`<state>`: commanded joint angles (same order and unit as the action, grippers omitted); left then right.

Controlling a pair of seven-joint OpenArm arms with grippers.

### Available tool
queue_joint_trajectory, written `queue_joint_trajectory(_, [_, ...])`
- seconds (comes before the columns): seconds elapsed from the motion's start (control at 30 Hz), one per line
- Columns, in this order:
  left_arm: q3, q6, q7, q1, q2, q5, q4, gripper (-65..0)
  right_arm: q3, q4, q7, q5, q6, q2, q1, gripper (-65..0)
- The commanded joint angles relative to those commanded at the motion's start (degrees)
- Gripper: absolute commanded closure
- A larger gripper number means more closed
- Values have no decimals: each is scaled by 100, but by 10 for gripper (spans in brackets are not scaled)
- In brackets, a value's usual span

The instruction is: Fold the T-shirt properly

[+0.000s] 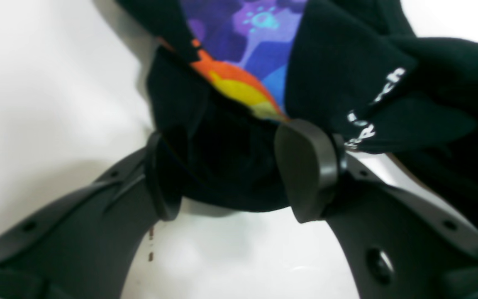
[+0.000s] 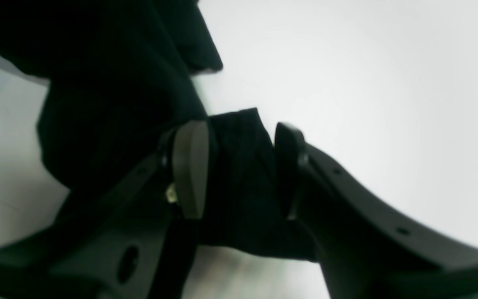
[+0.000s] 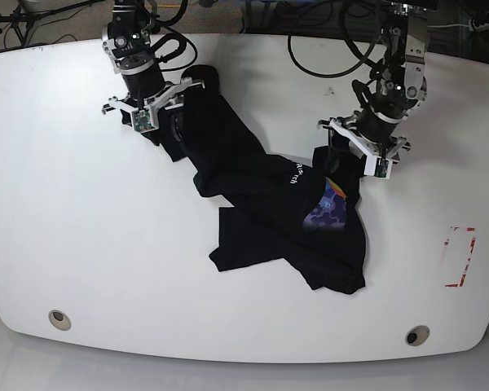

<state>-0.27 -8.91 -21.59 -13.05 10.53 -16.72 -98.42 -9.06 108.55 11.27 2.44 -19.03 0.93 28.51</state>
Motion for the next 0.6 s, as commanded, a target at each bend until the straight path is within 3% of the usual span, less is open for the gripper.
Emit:
queue_joint_trajectory(0.23, [-217, 4, -20, 8, -130, 62, 19, -348, -51, 5, -5, -3, -11, 3, 31, -254])
queue_joint_trajectory(0.6, [49, -15, -81, 99, -265, -2, 151, -349, -31, -3, 4, -7, -10, 4, -63, -256])
